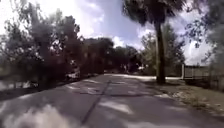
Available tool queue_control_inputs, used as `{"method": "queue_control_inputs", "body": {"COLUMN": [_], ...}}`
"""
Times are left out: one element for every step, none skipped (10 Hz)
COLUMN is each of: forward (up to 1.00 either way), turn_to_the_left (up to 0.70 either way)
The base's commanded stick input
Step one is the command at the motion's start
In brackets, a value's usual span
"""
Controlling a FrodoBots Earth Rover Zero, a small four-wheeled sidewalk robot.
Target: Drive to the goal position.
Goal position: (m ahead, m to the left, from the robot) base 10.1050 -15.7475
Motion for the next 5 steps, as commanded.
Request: {"method": "queue_control_inputs", "body": {"forward": [1.0, 1.0, 1.0, 1.0, 1.0], "turn_to_the_left": [0.0, 0.0, 0.0, 0.0, 0.0]}}
